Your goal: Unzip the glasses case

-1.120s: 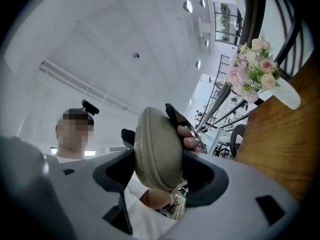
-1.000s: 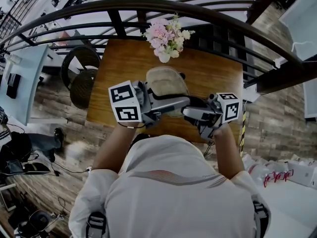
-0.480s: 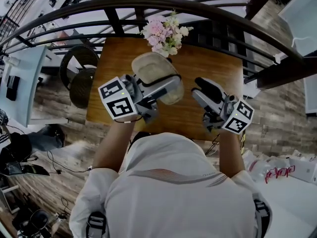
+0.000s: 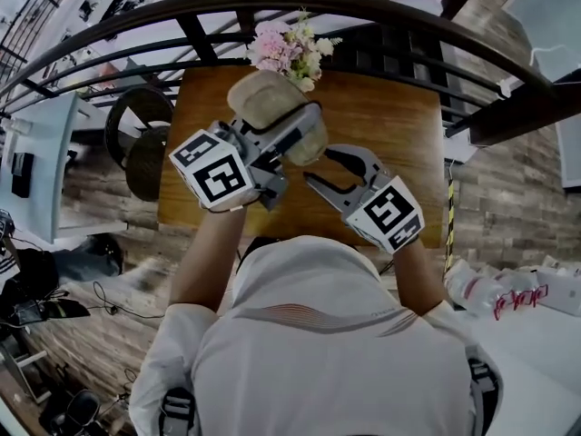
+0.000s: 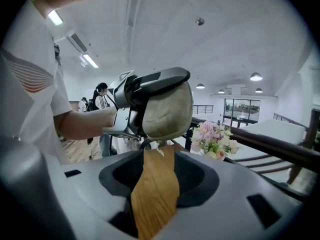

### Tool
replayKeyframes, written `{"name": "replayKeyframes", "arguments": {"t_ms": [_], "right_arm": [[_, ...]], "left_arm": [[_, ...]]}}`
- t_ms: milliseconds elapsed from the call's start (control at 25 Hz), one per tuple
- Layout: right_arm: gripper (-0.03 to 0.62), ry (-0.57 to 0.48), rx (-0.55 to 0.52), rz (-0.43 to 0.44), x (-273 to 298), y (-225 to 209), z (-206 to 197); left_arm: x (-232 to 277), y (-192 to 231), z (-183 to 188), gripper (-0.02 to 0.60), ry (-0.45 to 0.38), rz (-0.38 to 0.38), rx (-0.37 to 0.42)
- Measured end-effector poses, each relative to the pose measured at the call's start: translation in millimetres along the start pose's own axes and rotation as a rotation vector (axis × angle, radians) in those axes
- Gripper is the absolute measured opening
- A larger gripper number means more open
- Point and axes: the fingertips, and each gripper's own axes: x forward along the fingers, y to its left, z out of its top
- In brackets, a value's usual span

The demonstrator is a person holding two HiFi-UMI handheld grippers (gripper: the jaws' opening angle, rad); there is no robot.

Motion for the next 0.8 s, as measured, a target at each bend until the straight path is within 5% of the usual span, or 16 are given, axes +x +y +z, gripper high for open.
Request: {"name": "replayKeyframes", "arguments": {"t_ms": [120, 320, 800], "right_arm": [[0.222, 0.035, 0.000, -0.009, 9, 1, -2], [0.101, 0.081, -0.078, -0.085, 11, -5, -5], [0.049, 0.112, -0.057, -0.130, 11, -18, -13]], "left_arm": [[3, 5, -5, 0.307, 0.005, 0.025, -0.010], [5, 15, -11, 0.307, 0.014, 0.067, -0.025], [0, 23, -13, 0.305, -0.007, 0.126, -0.031]]}}
